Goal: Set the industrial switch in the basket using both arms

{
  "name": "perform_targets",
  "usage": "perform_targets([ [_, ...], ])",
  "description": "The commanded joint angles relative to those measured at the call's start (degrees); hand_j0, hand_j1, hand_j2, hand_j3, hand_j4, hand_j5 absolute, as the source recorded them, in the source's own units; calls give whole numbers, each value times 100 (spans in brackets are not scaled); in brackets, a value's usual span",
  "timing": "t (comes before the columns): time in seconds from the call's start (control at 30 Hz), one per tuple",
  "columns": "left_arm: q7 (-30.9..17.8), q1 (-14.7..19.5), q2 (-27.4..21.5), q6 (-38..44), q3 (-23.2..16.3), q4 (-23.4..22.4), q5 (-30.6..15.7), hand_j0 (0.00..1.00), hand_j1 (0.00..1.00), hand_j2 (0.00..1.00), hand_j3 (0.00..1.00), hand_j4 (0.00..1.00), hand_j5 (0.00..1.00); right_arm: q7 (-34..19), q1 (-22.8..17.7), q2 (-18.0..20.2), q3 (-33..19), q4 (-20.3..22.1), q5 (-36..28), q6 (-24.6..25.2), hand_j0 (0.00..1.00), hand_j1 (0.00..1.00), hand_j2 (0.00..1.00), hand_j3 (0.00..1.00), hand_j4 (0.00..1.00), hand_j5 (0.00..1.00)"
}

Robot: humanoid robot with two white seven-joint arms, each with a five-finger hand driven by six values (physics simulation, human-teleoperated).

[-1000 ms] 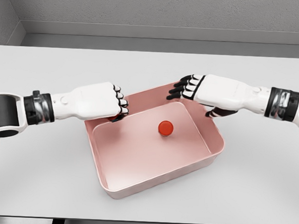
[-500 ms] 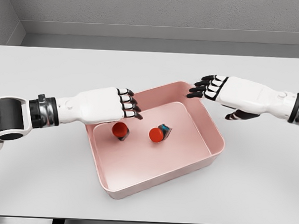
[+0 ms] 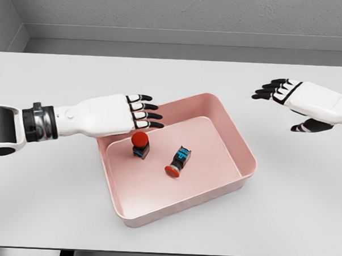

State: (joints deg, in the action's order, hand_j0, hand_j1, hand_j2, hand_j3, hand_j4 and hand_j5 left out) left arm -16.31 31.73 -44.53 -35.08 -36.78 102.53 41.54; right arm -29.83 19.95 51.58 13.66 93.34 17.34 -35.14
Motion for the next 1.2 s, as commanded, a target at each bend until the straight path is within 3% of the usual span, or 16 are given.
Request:
perform_targets([
  [0.0,5,0,-38,8,4,-5,-225,100,100,100,100,100,100,3,0,27,-30,-123,-37,14,100,100,100,100,100,100],
  [0.27,14,18,-47,8,13,-5,-787,100,100,100,100,100,100,3,0,19,-30,-158,-29,14,100,100,100,100,100,100],
  [0.6,14,44,-363,8,109,-76,-1930,100,100,100,100,100,100,12,0,19,-22,-158,-37,14,100,100,100,100,100,100],
  [0.8,5,35,-856,8,127,-418,-2703,100,100,100,100,100,100,3,0,19,-22,-158,-28,14,100,100,100,100,100,100],
  [0.9,5,-35,-1049,8,109,-506,-2905,100,100,100,100,100,100,3,0,19,-22,-158,-28,14,100,100,100,100,100,100],
  [1.17,-4,-70,-1339,8,74,-849,-2923,100,100,100,100,100,100,12,9,19,-22,-141,-37,14,100,100,100,100,100,100],
])
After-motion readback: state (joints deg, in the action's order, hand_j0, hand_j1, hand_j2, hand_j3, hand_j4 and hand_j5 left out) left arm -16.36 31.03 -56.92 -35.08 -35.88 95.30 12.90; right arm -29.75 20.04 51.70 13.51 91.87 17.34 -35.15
